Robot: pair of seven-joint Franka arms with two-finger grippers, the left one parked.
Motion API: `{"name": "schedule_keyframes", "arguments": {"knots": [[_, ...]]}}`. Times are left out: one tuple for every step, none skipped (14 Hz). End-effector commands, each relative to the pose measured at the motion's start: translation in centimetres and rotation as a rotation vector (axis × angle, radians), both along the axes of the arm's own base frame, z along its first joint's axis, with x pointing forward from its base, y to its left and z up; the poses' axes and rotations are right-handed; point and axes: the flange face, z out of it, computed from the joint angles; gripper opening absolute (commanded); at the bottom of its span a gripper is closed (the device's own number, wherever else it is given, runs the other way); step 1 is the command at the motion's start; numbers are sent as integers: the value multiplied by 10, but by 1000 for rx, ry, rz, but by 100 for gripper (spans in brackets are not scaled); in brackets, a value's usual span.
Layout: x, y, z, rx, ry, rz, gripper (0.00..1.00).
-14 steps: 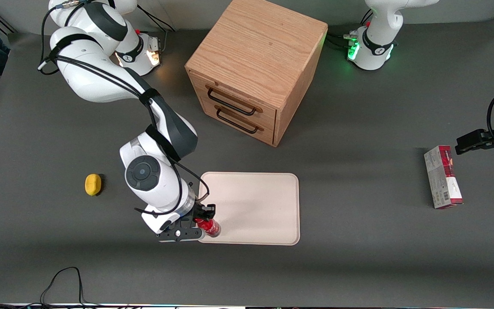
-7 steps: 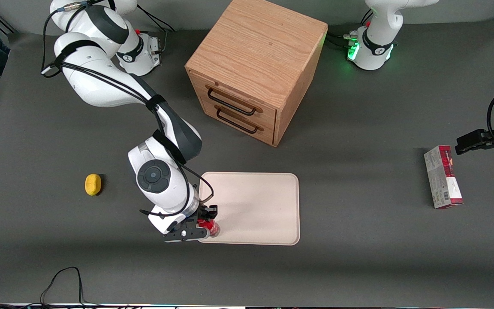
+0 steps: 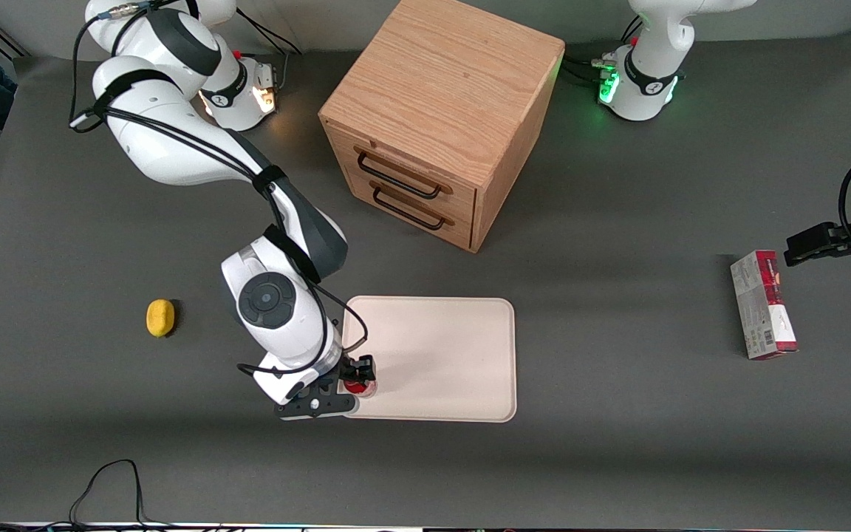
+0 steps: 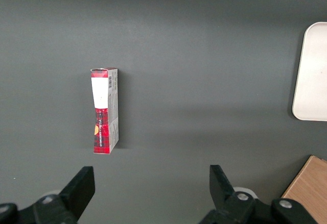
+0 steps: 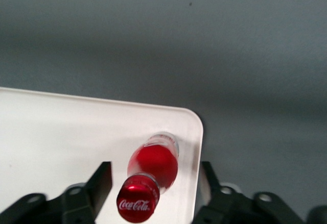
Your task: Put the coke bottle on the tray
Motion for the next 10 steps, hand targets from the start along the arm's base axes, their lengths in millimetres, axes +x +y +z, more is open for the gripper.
{"name": "schedule_keyframes", "arguments": {"knots": [[-21, -16, 57, 3, 24, -72, 100], [-32, -22, 88, 42, 39, -90, 100], [-43, -43, 111, 39, 62, -114, 100], [-56, -66, 136, 32, 65, -137, 100], [-70, -86, 153, 40, 80, -134, 100], [-84, -116, 169, 51, 93, -140, 100], [-101, -151, 183, 54, 123, -154, 100], [-119, -188, 191, 46, 151, -166, 100], [-138, -221, 199, 29, 166, -162, 100], [-158, -244, 206, 15, 182, -156, 100]]}}
